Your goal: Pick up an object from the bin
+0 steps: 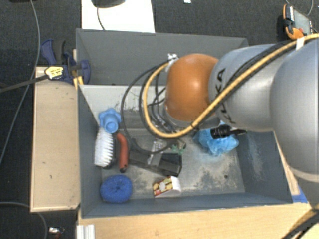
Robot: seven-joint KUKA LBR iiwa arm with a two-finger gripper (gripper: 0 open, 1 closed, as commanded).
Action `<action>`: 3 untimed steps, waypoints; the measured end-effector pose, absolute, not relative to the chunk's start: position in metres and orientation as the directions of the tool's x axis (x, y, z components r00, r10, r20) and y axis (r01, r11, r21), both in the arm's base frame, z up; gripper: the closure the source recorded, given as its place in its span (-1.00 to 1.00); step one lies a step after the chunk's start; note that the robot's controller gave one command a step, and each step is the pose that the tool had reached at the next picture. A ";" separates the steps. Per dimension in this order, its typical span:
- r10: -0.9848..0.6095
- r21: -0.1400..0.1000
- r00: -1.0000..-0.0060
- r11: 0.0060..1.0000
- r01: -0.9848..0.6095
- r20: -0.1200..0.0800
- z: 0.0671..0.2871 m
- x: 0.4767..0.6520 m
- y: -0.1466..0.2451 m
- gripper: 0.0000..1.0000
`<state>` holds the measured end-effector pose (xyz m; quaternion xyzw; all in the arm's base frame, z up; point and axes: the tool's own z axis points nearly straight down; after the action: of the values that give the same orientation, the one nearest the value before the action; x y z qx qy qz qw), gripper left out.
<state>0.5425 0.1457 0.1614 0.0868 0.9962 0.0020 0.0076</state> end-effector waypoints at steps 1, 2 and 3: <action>0.193 0.003 -0.981 0.981 0.193 0.009 0.100 0.522 0.139 -1.00; 0.402 0.011 -0.916 0.916 0.402 -0.015 0.070 0.524 0.128 -1.00; 0.321 0.005 -0.947 0.947 0.321 0.002 0.070 0.517 0.133 1.00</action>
Offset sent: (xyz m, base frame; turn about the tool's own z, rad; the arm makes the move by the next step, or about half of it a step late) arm -0.0191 -0.0172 -0.0914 0.2409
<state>0.5168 0.1334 0.0704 0.1627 0.9867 0.0024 -0.0008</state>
